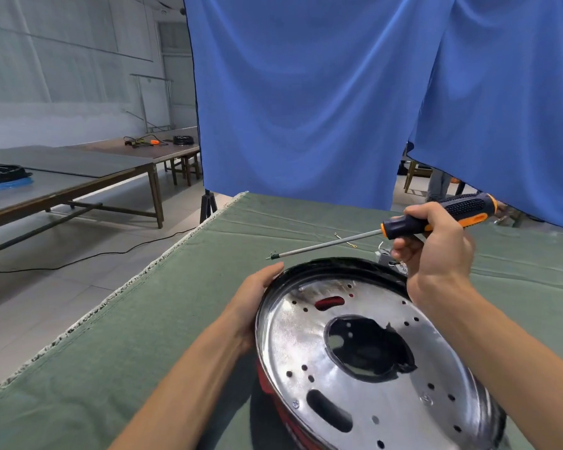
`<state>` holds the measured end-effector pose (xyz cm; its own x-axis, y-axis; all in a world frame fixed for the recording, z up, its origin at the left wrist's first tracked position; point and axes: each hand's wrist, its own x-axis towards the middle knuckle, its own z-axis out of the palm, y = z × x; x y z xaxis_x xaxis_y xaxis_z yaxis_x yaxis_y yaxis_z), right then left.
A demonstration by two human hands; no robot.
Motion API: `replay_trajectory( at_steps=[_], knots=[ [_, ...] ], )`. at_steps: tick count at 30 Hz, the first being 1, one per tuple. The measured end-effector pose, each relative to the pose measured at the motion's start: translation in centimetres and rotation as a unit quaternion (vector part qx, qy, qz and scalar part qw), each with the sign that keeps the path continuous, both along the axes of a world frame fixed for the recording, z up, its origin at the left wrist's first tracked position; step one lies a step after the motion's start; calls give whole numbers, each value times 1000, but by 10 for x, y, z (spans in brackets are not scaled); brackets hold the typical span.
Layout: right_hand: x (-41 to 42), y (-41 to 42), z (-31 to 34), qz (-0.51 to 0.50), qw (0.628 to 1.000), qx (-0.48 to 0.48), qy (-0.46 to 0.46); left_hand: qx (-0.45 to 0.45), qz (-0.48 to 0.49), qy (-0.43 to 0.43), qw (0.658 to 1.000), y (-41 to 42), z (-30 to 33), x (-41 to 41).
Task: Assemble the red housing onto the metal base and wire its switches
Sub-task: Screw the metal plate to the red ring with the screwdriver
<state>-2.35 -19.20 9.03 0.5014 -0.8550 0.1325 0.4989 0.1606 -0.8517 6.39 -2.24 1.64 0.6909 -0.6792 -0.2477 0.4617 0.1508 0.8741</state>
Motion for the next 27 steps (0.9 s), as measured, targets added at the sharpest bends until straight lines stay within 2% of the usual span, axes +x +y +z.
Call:
replay_trajectory(
  at_steps=[8,10,14,20,24,27],
  knots=[
    [1,-3,1,-6,1000,1,-7,-8,26,-29,999,0,3,-1],
    [1,-2,0,-4,1000,3,-6,12,34,-47,998,1,5,-3],
    [1,-4,0,1,1000,9,-2,66,52,-21,996,2,3,-3],
    [-1,-7,-3,-3,1000,16,-9,194,14,-176,965,4,4,-4],
    [-1,-8,-4,-3,1000,19,-4,265,-104,-217,934,23,5,-4],
    [-1,-8,-3,-7,1000,20,-10,285,-101,-247,921,24,6,-5]
  ],
)
